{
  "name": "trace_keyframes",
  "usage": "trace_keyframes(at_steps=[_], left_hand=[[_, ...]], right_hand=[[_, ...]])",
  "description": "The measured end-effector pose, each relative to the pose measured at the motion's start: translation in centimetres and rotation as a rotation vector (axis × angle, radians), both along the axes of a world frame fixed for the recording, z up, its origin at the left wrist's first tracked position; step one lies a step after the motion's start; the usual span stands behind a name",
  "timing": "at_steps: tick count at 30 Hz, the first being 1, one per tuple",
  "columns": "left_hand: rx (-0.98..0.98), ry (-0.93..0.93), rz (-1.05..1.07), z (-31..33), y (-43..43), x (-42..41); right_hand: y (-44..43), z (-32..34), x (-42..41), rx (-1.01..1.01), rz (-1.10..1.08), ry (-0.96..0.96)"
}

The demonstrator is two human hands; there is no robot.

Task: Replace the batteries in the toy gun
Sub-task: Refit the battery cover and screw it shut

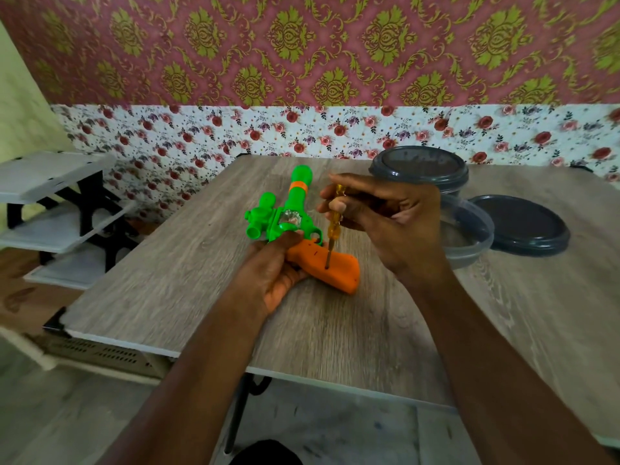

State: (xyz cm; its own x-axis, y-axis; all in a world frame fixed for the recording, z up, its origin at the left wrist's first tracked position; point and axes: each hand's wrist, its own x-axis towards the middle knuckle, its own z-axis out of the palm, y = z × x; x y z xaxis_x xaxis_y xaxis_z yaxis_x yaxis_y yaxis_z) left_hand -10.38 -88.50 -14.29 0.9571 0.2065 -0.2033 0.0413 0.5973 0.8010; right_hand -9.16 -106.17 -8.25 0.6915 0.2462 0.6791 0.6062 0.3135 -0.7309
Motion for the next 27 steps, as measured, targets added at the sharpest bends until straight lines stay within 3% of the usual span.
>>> trace_keyframes(at_steps=[22,27], left_hand=[[0.029,-0.017,-0.009,0.1,0.2,-0.14],[0.023,-0.02,0.017,0.17,-0.05,-0.22]], right_hand=[[0.31,0.41,0.2,-0.171,-0.286,-0.142],[0.44,-0.25,0.29,-0.18,-0.272,-0.252]])
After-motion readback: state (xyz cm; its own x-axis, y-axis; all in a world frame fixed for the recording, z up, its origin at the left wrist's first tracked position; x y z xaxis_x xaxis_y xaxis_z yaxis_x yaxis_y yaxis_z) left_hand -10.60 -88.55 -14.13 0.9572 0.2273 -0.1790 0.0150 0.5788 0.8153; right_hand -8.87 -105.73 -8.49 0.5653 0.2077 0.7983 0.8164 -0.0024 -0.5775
